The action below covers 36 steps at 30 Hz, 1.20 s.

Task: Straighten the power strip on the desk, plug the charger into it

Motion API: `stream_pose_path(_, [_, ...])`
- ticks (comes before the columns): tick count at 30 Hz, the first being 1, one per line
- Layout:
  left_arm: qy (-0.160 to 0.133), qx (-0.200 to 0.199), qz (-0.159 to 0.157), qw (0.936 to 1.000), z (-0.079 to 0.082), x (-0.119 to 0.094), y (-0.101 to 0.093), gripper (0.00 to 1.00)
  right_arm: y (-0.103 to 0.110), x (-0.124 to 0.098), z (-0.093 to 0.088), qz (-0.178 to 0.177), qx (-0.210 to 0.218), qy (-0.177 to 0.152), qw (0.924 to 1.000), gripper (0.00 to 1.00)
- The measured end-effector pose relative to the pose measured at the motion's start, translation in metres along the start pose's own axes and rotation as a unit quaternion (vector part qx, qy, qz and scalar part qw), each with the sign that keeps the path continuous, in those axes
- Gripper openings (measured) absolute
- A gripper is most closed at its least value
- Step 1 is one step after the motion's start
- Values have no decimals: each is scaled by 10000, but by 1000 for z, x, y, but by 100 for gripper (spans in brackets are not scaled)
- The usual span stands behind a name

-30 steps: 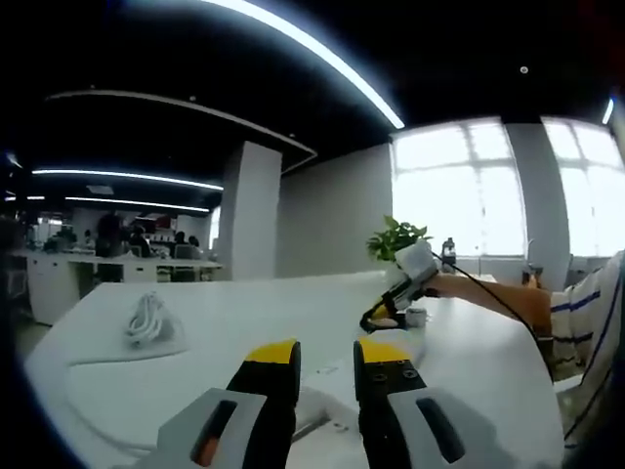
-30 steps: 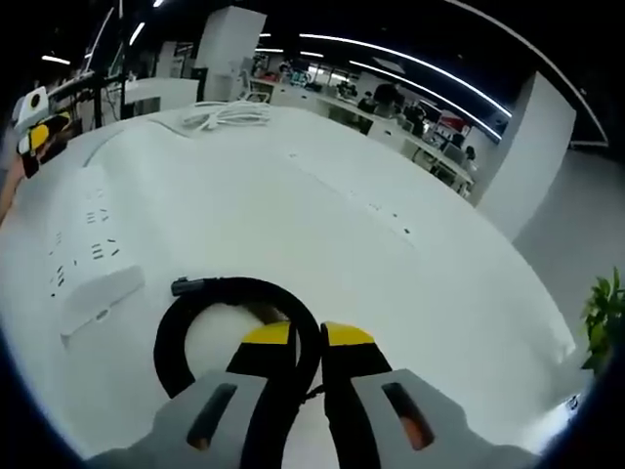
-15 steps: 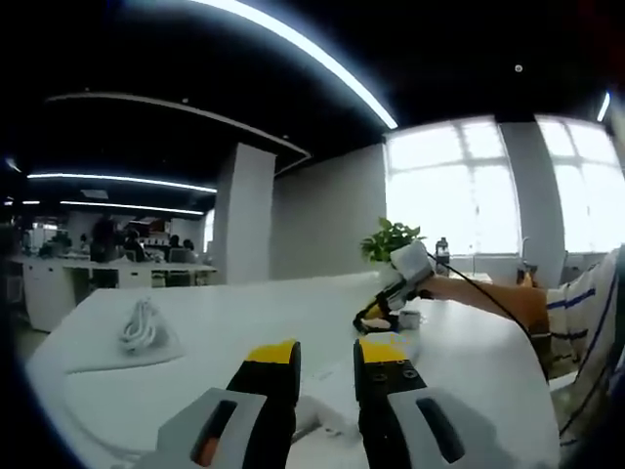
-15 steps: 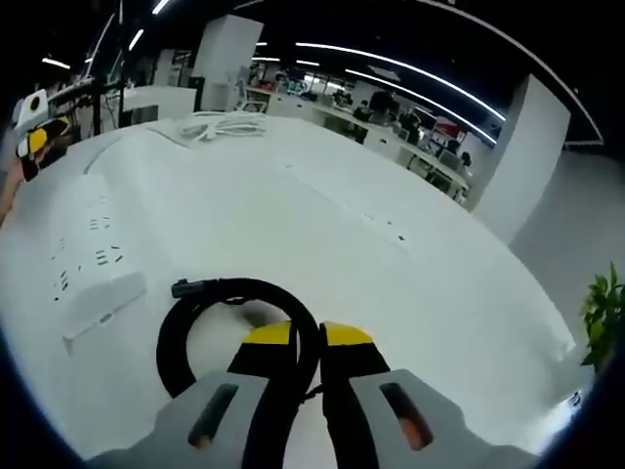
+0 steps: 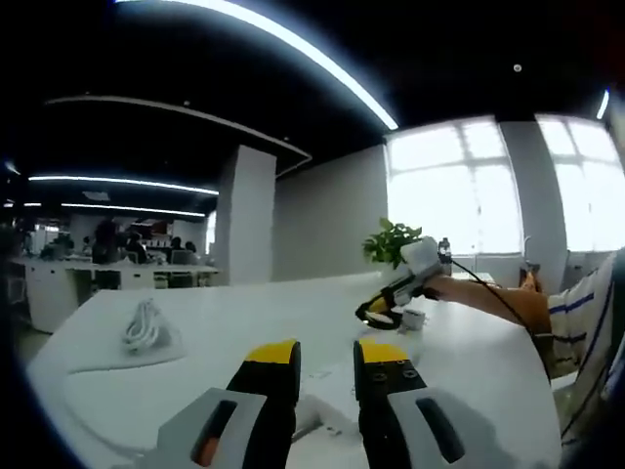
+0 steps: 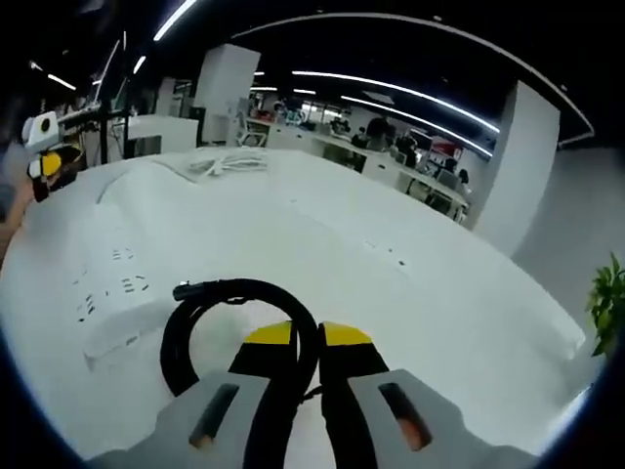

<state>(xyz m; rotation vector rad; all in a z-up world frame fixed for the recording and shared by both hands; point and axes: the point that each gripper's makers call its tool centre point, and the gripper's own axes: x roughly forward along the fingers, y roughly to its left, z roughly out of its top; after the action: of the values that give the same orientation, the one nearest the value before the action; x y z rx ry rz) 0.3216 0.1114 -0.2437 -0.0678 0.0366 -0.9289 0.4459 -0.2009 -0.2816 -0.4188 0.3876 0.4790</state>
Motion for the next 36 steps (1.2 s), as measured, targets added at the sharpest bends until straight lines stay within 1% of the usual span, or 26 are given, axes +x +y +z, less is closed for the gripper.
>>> stream_pose_path(2, [54, 33, 45, 10000, -2, 0, 2, 21, 2, -3, 7, 38, 41, -189, 9998, 7])
stream_pose_path(4, [71, 108, 69, 9999, -1, -1, 2, 21, 7, -6, 11, 78, 45, -276, 9996, 7])
stream_pose_path(8, [81, 163, 84, 9998, -2, -1, 3, 21, 12, -10, 24, 159, 126, -570, 9982, 7])
stream_pose_path(11, [174, 196, 146, 9996, -5, -1, 6, 21, 14, -13, 31, 229, 209, -736, 9968, 7])
stream_pose_path(13, [213, 233, 143, 9994, -6, -1, 5, 22, 18, -19, 37, 305, 248, -908, 9951, 7])
stream_pose_path(16, [196, 291, 87, 9993, -1, 2, 6, 22, 21, -30, 46, 333, 257, -1109, 9929, 6])
stream_pose_path(19, [184, 395, 85, 9990, 2, 3, 7, 22, 21, -38, 54, 413, 396, -1380, 9888, 6])
stream_pose_path(21, [263, 413, 95, 9988, -1, 5, 10, 22, 23, -42, 56, 464, 501, -1469, 9868, 6])
stream_pose_path(24, [325, 411, 92, 9986, -3, 7, 10, 22, 28, -45, 59, 533, 539, -1551, 9850, 6])
stream_pose_path(26, [329, 464, 58, 9984, -2, 7, 8, 22, 24, -47, 62, 582, 603, -1599, 9836, 6])
stream_pose_path(29, [296, 465, -1, 9985, 0, 11, 6, 22, 21, -52, 68, 650, 697, -1780, 9794, 5])
stream_pose_path(32, [380, 459, -40, 9982, -4, 15, 2, 22, 21, -55, 74, 706, 758, -1912, 9761, 5])
stream_pose_path(36, [454, 546, -87, 9974, -8, 18, -2, 22, 34, -60, 76, 743, 756, -1981, 9744, 5])
